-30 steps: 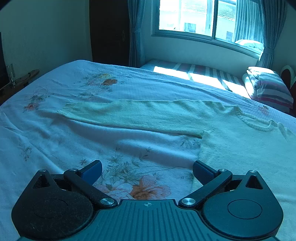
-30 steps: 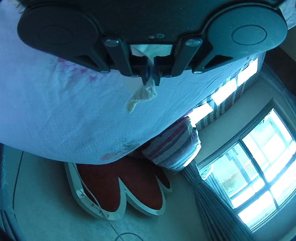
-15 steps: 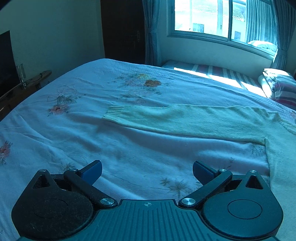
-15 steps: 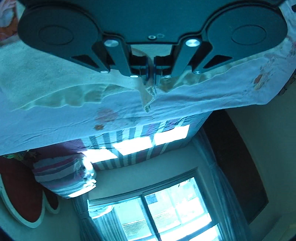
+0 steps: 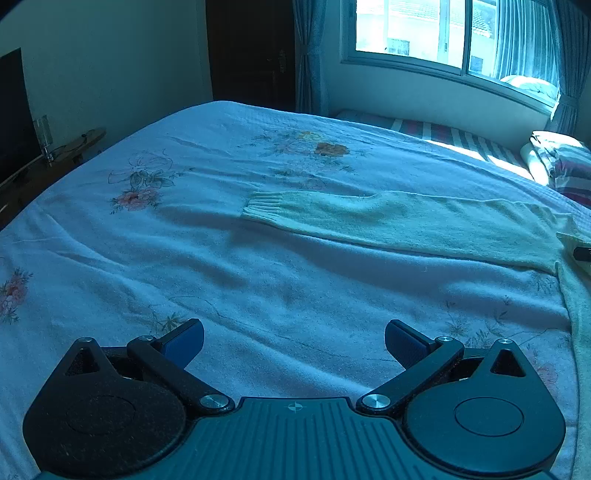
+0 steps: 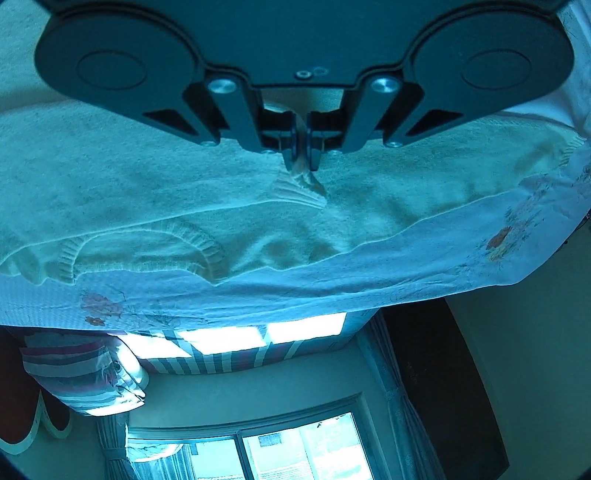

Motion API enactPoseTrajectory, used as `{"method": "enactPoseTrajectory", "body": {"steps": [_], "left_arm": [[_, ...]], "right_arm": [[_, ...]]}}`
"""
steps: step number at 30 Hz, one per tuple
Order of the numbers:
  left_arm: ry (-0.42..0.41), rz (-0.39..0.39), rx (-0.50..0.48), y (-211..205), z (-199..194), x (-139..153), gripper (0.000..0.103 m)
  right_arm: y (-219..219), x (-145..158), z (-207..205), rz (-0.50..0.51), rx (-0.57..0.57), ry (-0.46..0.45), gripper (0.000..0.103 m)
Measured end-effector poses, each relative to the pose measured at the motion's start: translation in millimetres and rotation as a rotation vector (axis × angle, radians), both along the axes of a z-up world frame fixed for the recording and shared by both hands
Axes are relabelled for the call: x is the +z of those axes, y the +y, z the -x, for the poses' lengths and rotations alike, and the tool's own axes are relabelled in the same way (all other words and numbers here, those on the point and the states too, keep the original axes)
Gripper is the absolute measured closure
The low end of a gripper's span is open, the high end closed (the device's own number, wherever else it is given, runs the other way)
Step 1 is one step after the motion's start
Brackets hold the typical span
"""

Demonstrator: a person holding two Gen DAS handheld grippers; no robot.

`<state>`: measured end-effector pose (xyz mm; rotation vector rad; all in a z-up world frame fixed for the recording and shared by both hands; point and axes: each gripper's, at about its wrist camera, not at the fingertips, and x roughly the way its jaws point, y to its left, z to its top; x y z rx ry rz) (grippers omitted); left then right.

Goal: Fold small clothes
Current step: 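Carry the held sleeve across the sweater body and open the right gripper, then lower the left gripper onto the other sleeve cuff and close it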

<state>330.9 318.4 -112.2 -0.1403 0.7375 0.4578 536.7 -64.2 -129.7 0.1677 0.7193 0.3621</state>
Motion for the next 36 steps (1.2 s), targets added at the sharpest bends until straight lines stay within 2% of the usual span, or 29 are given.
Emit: {"method": "enactPoseTrajectory", "body": {"steps": [3, 6, 8, 12, 14, 15, 16, 18, 23, 25, 27, 30, 31, 32, 33, 36], "left_arm": [[-0.005, 0.008, -0.019, -6, -4, 2, 0.0], [-0.012, 0.006, -0.045, -17, -9, 6, 0.0], [-0.016, 0.006, -0.061, -24, -13, 9, 0.0], [-0.032, 0.021, -0.09, -42, -25, 17, 0.0], [-0.053, 0.04, -0.115, -54, -35, 21, 0.0], [-0.064, 0.051, -0.133, -62, -44, 23, 0.0], [-0.08, 0.065, -0.154, -72, -52, 24, 0.0], [-0.112, 0.091, -0.212, -94, -74, 26, 0.0], [-0.147, 0.136, -0.373, -161, -137, 25, 0.0], [-0.141, 0.152, -0.419, -183, -161, 20, 0.0], [-0.102, 0.156, -0.448, -202, -183, 11, 0.0], [-0.074, 0.138, -0.461, -221, -200, 4, 0.001], [-0.07, 0.136, -0.469, -226, -204, 2, 0.007], [-0.054, 0.137, -0.473, -229, -208, 0, 0.025], [-0.032, 0.148, -0.483, -232, -212, -4, 0.031], [-0.022, 0.144, -0.484, -241, -217, -11, 0.032]], "right_arm": [[7, -4, -1, -0.003, -0.008, 0.01, 0.096], [13, -11, -3, -0.034, -0.001, 0.038, 0.088], [21, -17, -2, -0.063, 0.042, 0.056, 0.088], [33, -15, 5, -0.088, 0.111, 0.045, 0.088], [29, -3, 16, -0.126, 0.139, -0.001, 0.084], [22, 4, 23, -0.133, 0.138, -0.026, 0.085], [13, 9, 28, -0.131, 0.126, -0.037, 0.088], [-14, 18, 37, -0.092, 0.064, -0.063, 0.088], [-134, 32, 50, 0.013, -0.191, -0.095, 0.084], [-186, 32, 51, 0.013, -0.305, -0.079, 0.079], [-228, 28, 48, 0.005, -0.38, -0.048, 0.079], [-261, 18, 45, 0.005, -0.414, -0.033, 0.079], [-266, 14, 44, 0.005, -0.412, -0.028, 0.08], [-270, 9, 42, 0.0, -0.405, -0.022, 0.081], [-272, 5, 40, -0.003, -0.393, -0.018, 0.083], [-272, -6, 35, 0.001, -0.377, -0.007, 0.085]]}}
